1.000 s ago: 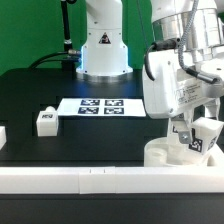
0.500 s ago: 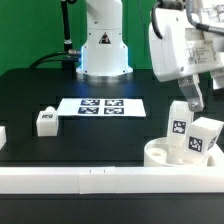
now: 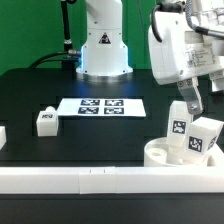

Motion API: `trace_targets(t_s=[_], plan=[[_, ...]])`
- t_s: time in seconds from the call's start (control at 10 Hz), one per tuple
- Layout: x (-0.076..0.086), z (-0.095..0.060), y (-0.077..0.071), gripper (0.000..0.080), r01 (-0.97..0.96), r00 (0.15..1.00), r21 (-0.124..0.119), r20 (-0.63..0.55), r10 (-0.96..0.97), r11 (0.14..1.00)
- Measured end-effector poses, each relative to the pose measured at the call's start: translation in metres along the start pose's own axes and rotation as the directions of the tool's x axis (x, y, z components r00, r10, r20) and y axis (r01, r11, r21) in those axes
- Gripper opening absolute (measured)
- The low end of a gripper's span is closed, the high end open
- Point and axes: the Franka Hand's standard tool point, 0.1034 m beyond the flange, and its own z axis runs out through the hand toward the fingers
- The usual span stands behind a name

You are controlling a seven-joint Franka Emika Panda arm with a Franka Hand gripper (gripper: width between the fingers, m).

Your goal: Assemble stool

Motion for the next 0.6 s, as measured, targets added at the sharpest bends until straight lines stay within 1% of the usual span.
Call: trace_targets(t_s=[0.1,0.3,0.4,0.5,0.6], plan=[[0.0,-0.001,-0.001,0.0649,0.036,0.999,0.0,0.0,-0.036,0.999],[-0.003,-0.014,-0.013,0.0649,0.186,0.982,0.012,0.018,-0.186,0.982],[-0.006,-0.018,-0.017,0.0649,0.29,0.957,-0.002,0.025,-0.29,0.957],[-0.008,-0.018,-0.017,0.0649,0.382,0.924,-0.002,0.004,-0.382,0.924],[-0.008,-0.017,-0.017,0.0649,0.387,0.922,-0.002,0.001,-0.387,0.922]])
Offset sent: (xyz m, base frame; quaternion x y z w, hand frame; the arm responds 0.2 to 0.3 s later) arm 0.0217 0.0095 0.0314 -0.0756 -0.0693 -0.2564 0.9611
